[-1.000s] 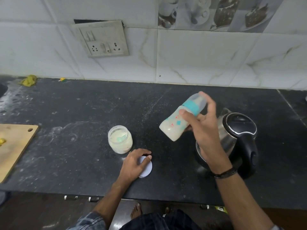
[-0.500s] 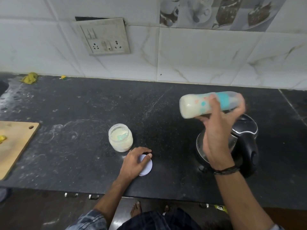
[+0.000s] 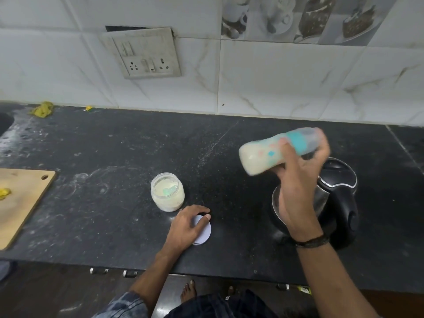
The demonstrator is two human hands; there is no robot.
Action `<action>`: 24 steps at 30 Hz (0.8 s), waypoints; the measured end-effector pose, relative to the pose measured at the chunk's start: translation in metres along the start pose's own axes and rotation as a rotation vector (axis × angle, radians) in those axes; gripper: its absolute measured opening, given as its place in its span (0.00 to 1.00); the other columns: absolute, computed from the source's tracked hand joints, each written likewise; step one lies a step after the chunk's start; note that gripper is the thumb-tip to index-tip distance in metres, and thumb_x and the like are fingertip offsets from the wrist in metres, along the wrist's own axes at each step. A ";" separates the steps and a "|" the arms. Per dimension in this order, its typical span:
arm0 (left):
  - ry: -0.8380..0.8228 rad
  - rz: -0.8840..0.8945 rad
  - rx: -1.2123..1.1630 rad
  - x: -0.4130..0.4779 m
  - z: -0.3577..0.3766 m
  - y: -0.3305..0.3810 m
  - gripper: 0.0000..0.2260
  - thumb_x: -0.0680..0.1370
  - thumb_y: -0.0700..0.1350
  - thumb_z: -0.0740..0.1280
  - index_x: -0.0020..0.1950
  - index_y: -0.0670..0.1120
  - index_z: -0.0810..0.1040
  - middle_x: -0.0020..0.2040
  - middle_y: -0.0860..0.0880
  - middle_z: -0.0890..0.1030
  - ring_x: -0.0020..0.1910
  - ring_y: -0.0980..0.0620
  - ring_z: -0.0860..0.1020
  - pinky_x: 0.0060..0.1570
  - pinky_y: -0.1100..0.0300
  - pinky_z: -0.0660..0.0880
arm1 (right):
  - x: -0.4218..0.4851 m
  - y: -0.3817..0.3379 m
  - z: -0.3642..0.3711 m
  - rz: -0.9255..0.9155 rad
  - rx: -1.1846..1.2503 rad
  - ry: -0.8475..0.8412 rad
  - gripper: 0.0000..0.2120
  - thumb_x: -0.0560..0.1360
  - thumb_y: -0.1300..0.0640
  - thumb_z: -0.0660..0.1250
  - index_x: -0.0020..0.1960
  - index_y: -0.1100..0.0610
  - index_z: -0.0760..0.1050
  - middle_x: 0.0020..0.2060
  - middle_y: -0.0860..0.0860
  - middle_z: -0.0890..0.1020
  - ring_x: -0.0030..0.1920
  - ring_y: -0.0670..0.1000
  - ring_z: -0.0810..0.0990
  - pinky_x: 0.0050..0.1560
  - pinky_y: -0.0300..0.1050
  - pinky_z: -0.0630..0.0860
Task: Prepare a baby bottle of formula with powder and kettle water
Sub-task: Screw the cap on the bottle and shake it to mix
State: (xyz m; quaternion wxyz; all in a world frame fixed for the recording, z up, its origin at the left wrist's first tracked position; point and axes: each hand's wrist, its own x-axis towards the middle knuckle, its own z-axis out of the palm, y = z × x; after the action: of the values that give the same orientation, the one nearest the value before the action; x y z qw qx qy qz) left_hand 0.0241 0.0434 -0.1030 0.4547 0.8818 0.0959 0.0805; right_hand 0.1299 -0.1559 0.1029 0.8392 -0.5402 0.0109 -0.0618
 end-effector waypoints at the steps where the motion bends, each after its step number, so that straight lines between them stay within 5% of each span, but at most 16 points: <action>1: 0.001 0.000 0.003 0.000 0.000 0.001 0.16 0.76 0.61 0.64 0.56 0.57 0.84 0.54 0.68 0.81 0.58 0.68 0.76 0.59 0.70 0.68 | 0.002 0.000 0.000 -0.011 0.035 0.081 0.31 0.80 0.60 0.70 0.76 0.50 0.57 0.60 0.52 0.79 0.53 0.49 0.85 0.42 0.47 0.82; 3: 0.002 -0.002 0.000 0.000 0.000 0.001 0.16 0.76 0.61 0.64 0.56 0.57 0.84 0.54 0.68 0.81 0.58 0.67 0.76 0.59 0.70 0.68 | 0.004 0.001 0.000 0.028 -0.034 0.068 0.29 0.80 0.59 0.70 0.74 0.48 0.59 0.59 0.51 0.79 0.51 0.48 0.85 0.39 0.46 0.82; 6: -0.003 -0.002 -0.010 0.000 0.000 -0.003 0.14 0.76 0.61 0.65 0.56 0.57 0.84 0.55 0.66 0.82 0.58 0.66 0.77 0.60 0.67 0.70 | -0.002 0.005 -0.001 0.109 -0.178 -0.176 0.30 0.77 0.64 0.73 0.72 0.47 0.64 0.55 0.51 0.81 0.49 0.49 0.85 0.39 0.46 0.82; 11: 0.000 -0.007 -0.003 0.001 0.001 -0.001 0.14 0.77 0.60 0.65 0.56 0.57 0.84 0.54 0.67 0.82 0.58 0.67 0.77 0.59 0.68 0.69 | 0.003 0.002 0.001 0.028 -0.019 0.112 0.29 0.80 0.58 0.70 0.75 0.51 0.58 0.54 0.47 0.81 0.49 0.47 0.86 0.36 0.45 0.81; 15: -0.010 -0.001 -0.001 0.001 0.000 -0.003 0.14 0.77 0.59 0.65 0.56 0.57 0.84 0.55 0.66 0.82 0.58 0.66 0.76 0.59 0.67 0.70 | 0.002 0.002 0.001 0.129 -0.245 -0.265 0.28 0.76 0.65 0.73 0.69 0.46 0.67 0.53 0.50 0.82 0.47 0.49 0.85 0.41 0.44 0.82; 20: 0.008 -0.007 -0.011 0.001 0.002 -0.003 0.10 0.77 0.57 0.67 0.55 0.57 0.84 0.54 0.66 0.82 0.57 0.66 0.77 0.60 0.65 0.71 | 0.008 -0.003 -0.001 0.048 -0.095 -0.019 0.26 0.79 0.58 0.71 0.71 0.49 0.62 0.53 0.48 0.82 0.51 0.50 0.86 0.37 0.44 0.81; 24: 0.005 0.003 -0.024 0.001 0.002 -0.004 0.09 0.78 0.55 0.68 0.55 0.57 0.84 0.54 0.66 0.82 0.57 0.65 0.78 0.60 0.64 0.72 | 0.006 0.001 -0.001 0.094 -0.246 -0.258 0.29 0.75 0.63 0.74 0.70 0.46 0.67 0.55 0.50 0.81 0.51 0.51 0.85 0.43 0.45 0.82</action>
State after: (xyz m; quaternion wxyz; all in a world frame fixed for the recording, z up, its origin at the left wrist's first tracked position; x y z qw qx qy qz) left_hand 0.0252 0.0448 -0.1077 0.4648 0.8763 0.0948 0.0847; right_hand 0.1355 -0.1569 0.1022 0.7631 -0.6412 -0.0638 0.0491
